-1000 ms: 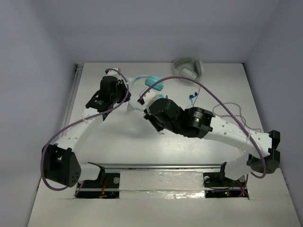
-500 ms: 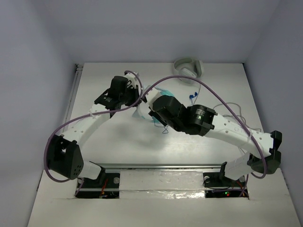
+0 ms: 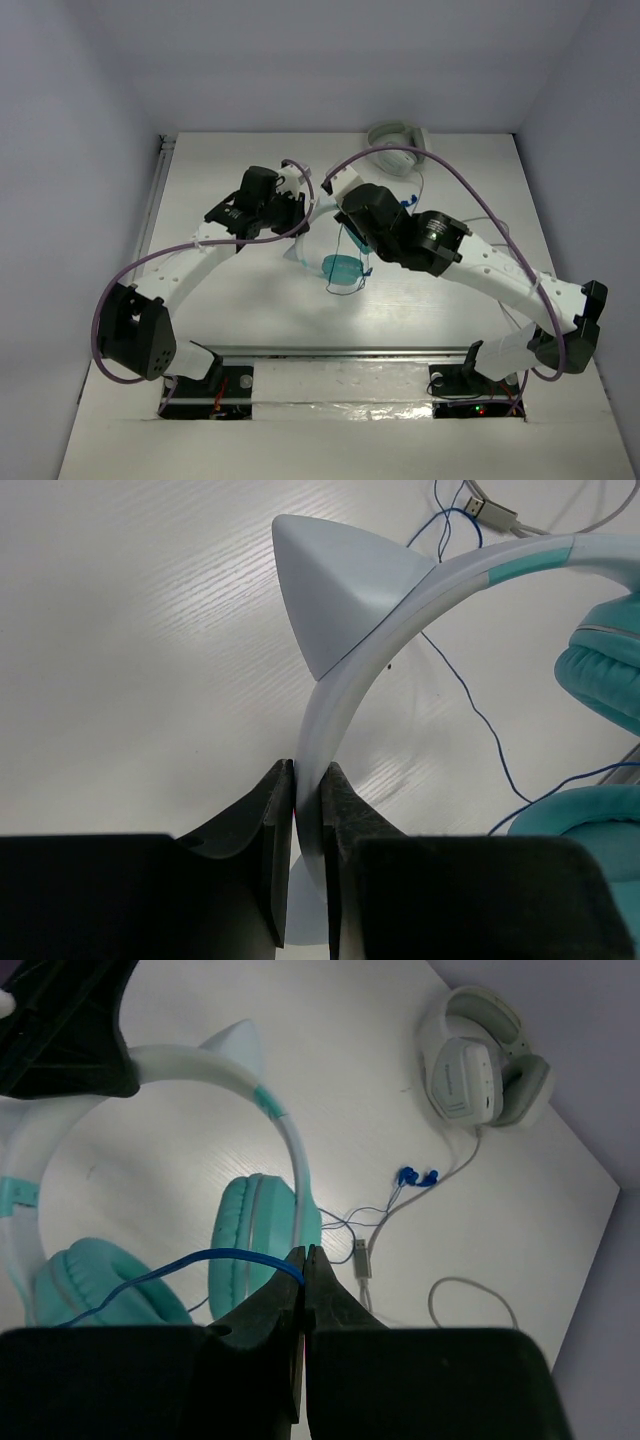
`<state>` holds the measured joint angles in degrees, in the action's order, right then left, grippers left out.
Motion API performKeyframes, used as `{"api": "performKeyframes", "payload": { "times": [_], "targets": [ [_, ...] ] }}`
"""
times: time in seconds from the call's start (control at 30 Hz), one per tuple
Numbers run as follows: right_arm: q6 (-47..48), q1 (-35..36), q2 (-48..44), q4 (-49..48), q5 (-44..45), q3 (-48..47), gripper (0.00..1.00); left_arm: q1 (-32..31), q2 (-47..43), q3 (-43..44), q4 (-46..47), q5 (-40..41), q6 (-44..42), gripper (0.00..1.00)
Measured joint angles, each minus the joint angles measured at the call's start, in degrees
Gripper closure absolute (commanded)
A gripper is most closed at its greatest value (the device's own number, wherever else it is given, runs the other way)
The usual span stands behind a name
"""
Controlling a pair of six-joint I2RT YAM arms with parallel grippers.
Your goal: Wrap the headphones
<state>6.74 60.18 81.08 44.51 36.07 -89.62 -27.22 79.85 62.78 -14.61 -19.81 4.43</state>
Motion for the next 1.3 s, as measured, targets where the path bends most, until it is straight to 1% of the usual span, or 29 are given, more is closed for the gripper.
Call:
{"api": "performKeyframes", "payload": {
  "times": [0.17, 0.3, 0.53, 0.67, 0.83, 0.93, 1.07, 1.17, 1.3],
  "targets": [
    [0.7, -0.5, -0.5, -1.5, 2.8, 2.7, 1.00, -0.1, 0.0, -0.5, -0.7, -0.2, -1.1, 1.00],
    [2.5, -1.0, -3.0, -3.8, 4.9, 6.2, 1.00, -0.5, 0.0, -0.5, -0.8, -1.7, -2.1, 1.00],
    [4.9, -2.1, -2.1, -8.9, 6.8, 6.3, 1.00, -4.9, 0.0, -0.5, -1.6, -5.3, -4.0, 1.00],
    [4.6, -2.1, -2.7, -9.0, 7.7, 7.5, 1.00, -4.8, -0.2, -0.5, -1.8, -4.6, -4.0, 1.00],
    [1.0, -2.2, -6.0, -5.7, 7.7, 9.7, 1.00, -4.0, -1.0, -0.5, -1.9, -0.5, -3.9, 1.00],
    [-1.0, -2.2, -7.5, -3.7, 7.6, 10.0, 1.00, -3.6, -1.0, -0.5, -2.0, 0.5, -3.9, 1.00],
    [-3.1, -2.2, -7.3, -0.9, 7.1, 9.8, 1.00, -3.6, -1.0, -0.4, -2.4, 1.2, -4.0, 1.00],
    [-3.6, -2.4, -6.7, 0.0, 7.3, 9.8, 1.00, -3.5, -1.0, -0.4, -2.4, 0.5, -4.1, 1.00],
    [-4.5, -2.6, -6.4, 1.3, 8.1, 9.9, 1.00, -3.5, -1.2, -0.4, -2.4, 1.5, -4.2, 1.00]
  ]
}}
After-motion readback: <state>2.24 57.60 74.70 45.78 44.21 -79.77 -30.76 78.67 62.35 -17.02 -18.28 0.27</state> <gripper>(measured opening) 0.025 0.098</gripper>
